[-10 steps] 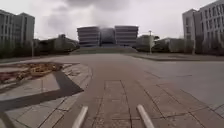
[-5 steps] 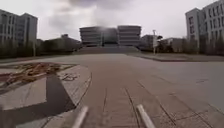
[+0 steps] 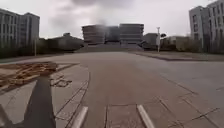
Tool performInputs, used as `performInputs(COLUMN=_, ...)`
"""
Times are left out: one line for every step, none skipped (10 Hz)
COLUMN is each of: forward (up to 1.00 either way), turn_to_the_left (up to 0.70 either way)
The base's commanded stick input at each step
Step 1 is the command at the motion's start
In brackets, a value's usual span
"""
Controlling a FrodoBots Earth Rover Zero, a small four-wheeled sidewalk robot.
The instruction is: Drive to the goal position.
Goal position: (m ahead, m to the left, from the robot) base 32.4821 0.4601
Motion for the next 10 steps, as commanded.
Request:
performInputs(forward=1.0, turn_to_the_left=0.0)
performInputs(forward=1.0, turn_to_the_left=0.0)
performInputs(forward=1.0, turn_to_the_left=0.0)
performInputs(forward=1.0, turn_to_the_left=0.0)
performInputs(forward=1.0, turn_to_the_left=0.0)
performInputs(forward=1.0, turn_to_the_left=0.0)
performInputs(forward=1.0, turn_to_the_left=0.0)
performInputs(forward=1.0, turn_to_the_left=0.0)
performInputs(forward=1.0, turn_to_the_left=0.0)
performInputs(forward=1.0, turn_to_the_left=0.0)
